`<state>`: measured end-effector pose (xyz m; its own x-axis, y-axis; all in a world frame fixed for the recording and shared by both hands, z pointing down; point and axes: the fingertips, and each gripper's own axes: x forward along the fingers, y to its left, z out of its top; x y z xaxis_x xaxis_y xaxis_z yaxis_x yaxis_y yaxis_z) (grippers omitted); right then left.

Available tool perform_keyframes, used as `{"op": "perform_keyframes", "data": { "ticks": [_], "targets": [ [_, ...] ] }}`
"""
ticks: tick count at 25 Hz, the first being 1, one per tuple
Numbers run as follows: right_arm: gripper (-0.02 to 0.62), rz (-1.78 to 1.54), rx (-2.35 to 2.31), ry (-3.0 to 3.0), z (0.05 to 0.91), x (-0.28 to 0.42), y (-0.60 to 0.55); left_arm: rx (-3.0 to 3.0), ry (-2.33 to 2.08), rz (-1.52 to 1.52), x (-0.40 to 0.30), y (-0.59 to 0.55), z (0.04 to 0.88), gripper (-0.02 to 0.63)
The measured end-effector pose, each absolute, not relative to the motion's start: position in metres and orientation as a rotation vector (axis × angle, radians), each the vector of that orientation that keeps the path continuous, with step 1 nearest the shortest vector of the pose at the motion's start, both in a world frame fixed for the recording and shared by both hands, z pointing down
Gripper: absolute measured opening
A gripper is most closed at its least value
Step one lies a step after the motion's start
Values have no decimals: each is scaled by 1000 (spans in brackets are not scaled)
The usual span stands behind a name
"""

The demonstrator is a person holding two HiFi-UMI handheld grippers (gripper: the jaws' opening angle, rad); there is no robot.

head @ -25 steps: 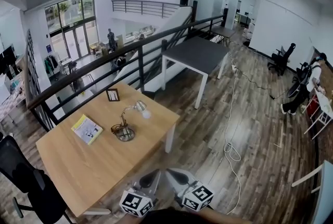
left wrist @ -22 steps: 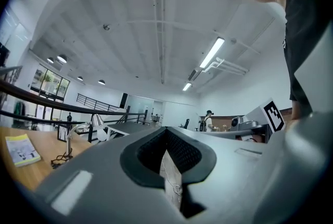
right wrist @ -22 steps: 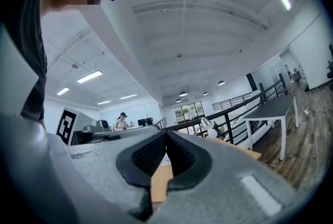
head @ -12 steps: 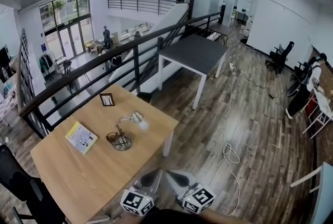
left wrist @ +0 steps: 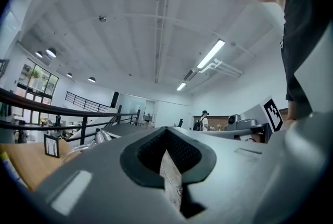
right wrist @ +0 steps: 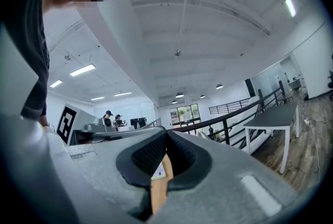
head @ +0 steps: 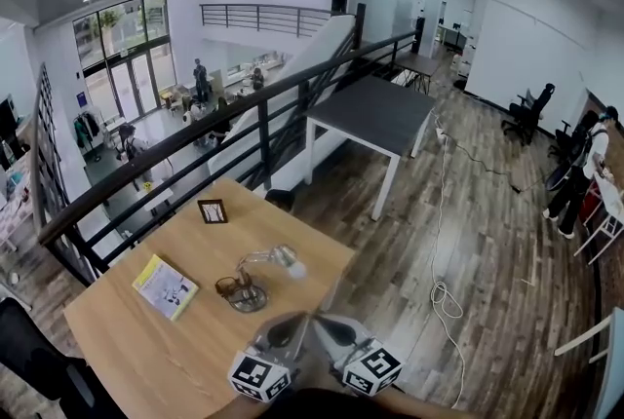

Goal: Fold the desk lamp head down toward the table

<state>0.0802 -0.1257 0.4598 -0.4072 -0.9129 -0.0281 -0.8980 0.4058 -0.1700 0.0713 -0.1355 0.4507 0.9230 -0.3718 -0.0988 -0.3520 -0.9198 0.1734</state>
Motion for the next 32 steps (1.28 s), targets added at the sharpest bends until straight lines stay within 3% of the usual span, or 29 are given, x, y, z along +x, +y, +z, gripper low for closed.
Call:
{"op": "perform_keyframes", "data": {
  "ticks": [8, 20, 32],
  "targets": [
    [3, -148, -1656, 2551, 457, 52, -172, 2920, -574, -204, 41, -185, 453, 0],
    [39, -254, -1660, 2571, 476, 73, -234, 2856, -679, -179, 39, -246, 465, 0],
    [181, -362, -1553, 2753, 500, 102, -297, 2760, -927, -201, 54, -304, 476, -2]
  ]
}}
